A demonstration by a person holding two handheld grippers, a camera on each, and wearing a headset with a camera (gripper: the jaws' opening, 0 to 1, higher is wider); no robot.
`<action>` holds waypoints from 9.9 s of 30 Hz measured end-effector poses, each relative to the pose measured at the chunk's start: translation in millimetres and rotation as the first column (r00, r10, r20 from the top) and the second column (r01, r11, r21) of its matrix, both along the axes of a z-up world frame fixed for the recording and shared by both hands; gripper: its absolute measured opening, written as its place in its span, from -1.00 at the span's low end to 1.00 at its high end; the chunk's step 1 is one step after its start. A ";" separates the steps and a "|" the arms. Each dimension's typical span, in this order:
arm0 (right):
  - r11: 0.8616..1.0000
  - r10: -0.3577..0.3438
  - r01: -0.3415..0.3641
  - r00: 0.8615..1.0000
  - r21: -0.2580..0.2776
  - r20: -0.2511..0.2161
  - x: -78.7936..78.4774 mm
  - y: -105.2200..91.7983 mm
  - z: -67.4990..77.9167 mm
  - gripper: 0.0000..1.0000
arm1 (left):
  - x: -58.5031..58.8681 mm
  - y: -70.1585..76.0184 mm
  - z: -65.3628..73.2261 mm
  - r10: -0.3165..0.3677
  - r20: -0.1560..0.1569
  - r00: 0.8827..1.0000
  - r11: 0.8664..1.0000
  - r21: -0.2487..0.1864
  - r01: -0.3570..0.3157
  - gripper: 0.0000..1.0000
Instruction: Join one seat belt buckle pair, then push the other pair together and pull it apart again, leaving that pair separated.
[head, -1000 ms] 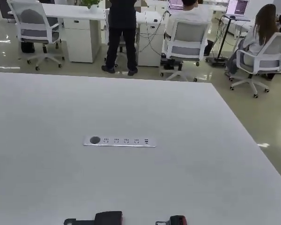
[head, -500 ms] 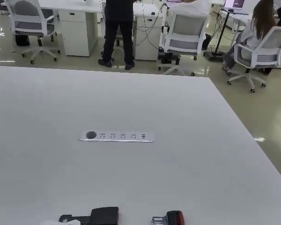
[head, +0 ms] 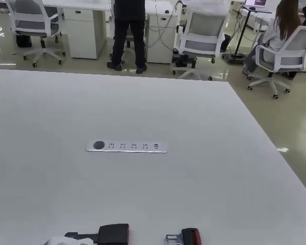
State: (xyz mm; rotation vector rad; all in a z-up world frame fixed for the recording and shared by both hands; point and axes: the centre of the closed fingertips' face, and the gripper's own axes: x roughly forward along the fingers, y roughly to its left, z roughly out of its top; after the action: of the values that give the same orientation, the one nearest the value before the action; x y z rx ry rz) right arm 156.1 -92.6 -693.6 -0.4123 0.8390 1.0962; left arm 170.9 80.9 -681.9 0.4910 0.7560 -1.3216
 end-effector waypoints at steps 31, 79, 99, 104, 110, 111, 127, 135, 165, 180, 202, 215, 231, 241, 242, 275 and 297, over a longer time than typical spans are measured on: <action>0.976 0.155 -0.155 0.988 -0.155 -0.012 6.0 -5.8 -4.0 -0.31 | 6.2 2.1 -11.6 0.031 0.006 1.000 0.997 0.068 -0.031 -0.31; 0.972 0.204 -0.198 0.978 -0.127 0.033 20.9 79.1 -4.4 -0.31 | 5.9 3.4 -14.2 0.023 0.001 1.000 0.992 0.126 -0.023 -0.32; 0.982 0.165 -0.161 0.986 -0.102 0.034 18.3 88.9 1.8 -0.32 | 6.9 3.4 -13.2 0.029 0.009 1.000 0.992 0.124 -0.030 -0.32; 0.986 0.136 -0.132 0.990 -0.103 0.034 17.9 89.7 0.3 -0.33 | 7.1 2.9 -13.3 0.026 0.009 1.000 0.992 0.124 -0.027 -0.33; 0.988 0.132 -0.128 0.991 -0.089 0.036 16.0 97.0 -0.5 -0.33 | 6.1 1.9 -13.2 -0.007 0.014 1.000 0.990 0.139 0.005 -0.33; 0.989 0.128 -0.124 0.991 -0.086 0.038 16.7 99.5 -0.8 -0.33 | 6.1 1.6 -13.1 -0.006 0.014 1.000 0.990 0.140 0.004 -0.33; 0.986 0.113 -0.106 0.993 -0.125 0.043 19.0 106.4 -4.2 -0.33 | 3.8 2.7 -14.3 -0.043 0.013 0.999 0.986 0.163 0.040 -0.34; 0.990 0.108 -0.103 0.993 -0.092 0.052 19.9 112.6 -5.7 -0.33 | 2.5 1.6 -13.4 -0.046 0.015 0.999 0.985 0.168 0.043 -0.33; 0.993 0.115 -0.115 0.992 -0.003 0.046 13.8 113.4 -2.1 -0.34 | 5.8 5.9 -13.6 -0.052 0.018 0.999 0.992 0.112 0.049 -0.34; 0.990 0.132 -0.135 0.987 0.033 0.088 13.6 112.0 -1.8 -0.35 | 0.4 3.7 -9.8 -0.065 -0.027 0.997 0.997 0.044 0.067 -0.35; 0.989 0.134 -0.138 0.987 0.045 0.090 13.3 112.0 -2.3 -0.33 | -0.8 4.0 -11.6 -0.071 -0.036 0.997 0.997 0.033 0.072 -0.35; 0.986 0.166 -0.166 0.981 -0.001 0.099 14.2 112.0 -5.0 -0.30 | -2.1 1.6 -11.0 -0.049 -0.014 0.999 0.995 0.091 0.050 -0.31; 0.984 0.175 -0.178 0.965 -0.004 0.195 20.6 115.0 11.5 0.30 | -1.0 4.5 8.8 0.110 -0.025 0.994 0.990 0.088 -0.107 0.35; 0.989 0.132 -0.144 0.969 0.039 0.210 22.6 112.5 33.3 0.39 | -3.0 12.7 34.9 0.171 0.019 0.985 0.982 0.076 -0.172 0.64; 0.990 0.122 -0.135 0.969 0.048 0.213 24.0 111.4 35.7 0.38 | -2.9 12.5 38.0 0.180 0.021 0.983 0.981 0.068 -0.181 0.65; 0.992 -0.077 0.055 0.976 0.110 0.205 96.6 16.4 60.1 0.54 | 71.5 35.2 60.9 0.239 0.073 0.968 0.971 -0.024 -0.238 0.70; 0.997 -0.005 -0.002 0.996 0.077 0.084 106.4 1.8 31.0 0.44 | 99.6 26.2 20.5 0.156 0.023 0.988 0.988 -0.011 -0.155 0.48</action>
State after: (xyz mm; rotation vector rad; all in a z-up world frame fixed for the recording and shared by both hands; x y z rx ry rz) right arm 262.5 -90.8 -662.5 -0.3907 0.7200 1.0989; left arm 270.5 107.0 -661.4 0.4304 0.7533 -1.1718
